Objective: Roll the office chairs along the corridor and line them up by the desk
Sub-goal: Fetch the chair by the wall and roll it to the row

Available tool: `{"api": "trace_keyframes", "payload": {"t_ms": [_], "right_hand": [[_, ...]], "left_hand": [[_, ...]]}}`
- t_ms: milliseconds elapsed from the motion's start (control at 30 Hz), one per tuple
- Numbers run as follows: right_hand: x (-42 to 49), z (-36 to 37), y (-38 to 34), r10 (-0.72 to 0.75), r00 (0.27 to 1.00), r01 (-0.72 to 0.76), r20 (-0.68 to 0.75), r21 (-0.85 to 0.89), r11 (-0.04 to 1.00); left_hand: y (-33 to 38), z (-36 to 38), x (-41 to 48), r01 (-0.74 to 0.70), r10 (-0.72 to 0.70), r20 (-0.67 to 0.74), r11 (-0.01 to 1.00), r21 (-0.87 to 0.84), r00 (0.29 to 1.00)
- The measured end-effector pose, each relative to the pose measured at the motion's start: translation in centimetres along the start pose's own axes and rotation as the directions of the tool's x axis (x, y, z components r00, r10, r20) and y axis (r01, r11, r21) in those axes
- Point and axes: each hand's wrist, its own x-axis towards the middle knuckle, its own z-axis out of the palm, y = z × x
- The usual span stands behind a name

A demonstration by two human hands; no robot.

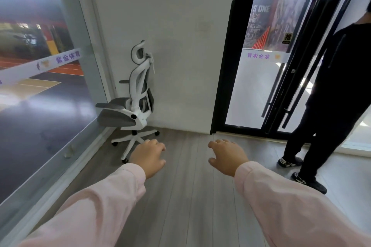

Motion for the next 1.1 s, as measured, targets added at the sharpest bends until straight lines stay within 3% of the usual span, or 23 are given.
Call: {"api": "trace_keyframes", "payload": {"t_ms": [633,833,1100], "right_hand": [[39.7,-2.1,15.0,0.015,1.000,-0.014,0.022,-0.063,0.998],[52.3,-0.6,18.7,-0.075,0.997,0.076,0.035,-0.032,0.997],[71.8,-3.6,20.7,-0.323,0.945,0.320,-0.049,-0.049,0.946]], "left_hand": [[-5.0,0.3,44.5,-0.081,0.076,-0.076,0.995,-0.064,0.994],[-8.0,1.6,54.7,0.016,-0.018,-0.049,1.000,-0.025,0.999],[-13.0,-1.0,66.5,0.264,-0.266,-0.142,0.964,-0.032,0.954]]}}
